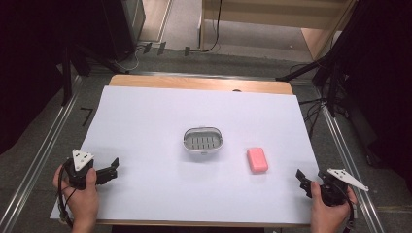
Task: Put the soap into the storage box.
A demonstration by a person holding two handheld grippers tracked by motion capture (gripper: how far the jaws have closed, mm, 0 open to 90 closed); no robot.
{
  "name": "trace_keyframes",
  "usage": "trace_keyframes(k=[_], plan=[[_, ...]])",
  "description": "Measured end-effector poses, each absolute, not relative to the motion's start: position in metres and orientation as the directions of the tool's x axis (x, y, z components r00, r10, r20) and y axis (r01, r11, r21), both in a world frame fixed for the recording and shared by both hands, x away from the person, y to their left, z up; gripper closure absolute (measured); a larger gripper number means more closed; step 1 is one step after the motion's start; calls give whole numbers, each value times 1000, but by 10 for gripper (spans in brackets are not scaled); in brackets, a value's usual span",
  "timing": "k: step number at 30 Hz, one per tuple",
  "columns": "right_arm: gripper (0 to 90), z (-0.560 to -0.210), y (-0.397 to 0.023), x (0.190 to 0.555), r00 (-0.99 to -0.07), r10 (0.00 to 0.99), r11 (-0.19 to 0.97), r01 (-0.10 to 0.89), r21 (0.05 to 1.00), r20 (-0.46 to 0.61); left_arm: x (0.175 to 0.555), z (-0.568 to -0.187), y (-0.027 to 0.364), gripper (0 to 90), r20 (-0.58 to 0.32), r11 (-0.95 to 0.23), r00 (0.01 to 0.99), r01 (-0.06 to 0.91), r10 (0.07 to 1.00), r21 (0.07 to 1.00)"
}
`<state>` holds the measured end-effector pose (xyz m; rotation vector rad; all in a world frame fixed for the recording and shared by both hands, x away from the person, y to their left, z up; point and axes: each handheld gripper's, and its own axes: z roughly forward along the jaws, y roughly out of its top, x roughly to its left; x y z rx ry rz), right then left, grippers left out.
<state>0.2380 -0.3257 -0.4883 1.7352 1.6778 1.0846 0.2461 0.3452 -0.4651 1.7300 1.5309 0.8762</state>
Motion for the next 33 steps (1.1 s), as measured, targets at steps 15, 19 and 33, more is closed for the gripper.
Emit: trace_keyframes(k=[15, 19, 33], plan=[[178, -466, -298, 262, -165, 985, 91, 772, 629, 60, 246, -465, 344, 0, 72, -112, 94, 557, 993, 823], [159, -462, -292, 268, -185, 982, 124, 800, 587, 45, 246, -465, 344, 0, 71, -113, 96, 556, 993, 823], [62, -459, -266, 289, -239, 968, 194, 908, 371, 81, 246, -465, 343, 0, 79, -119, 95, 557, 992, 822]])
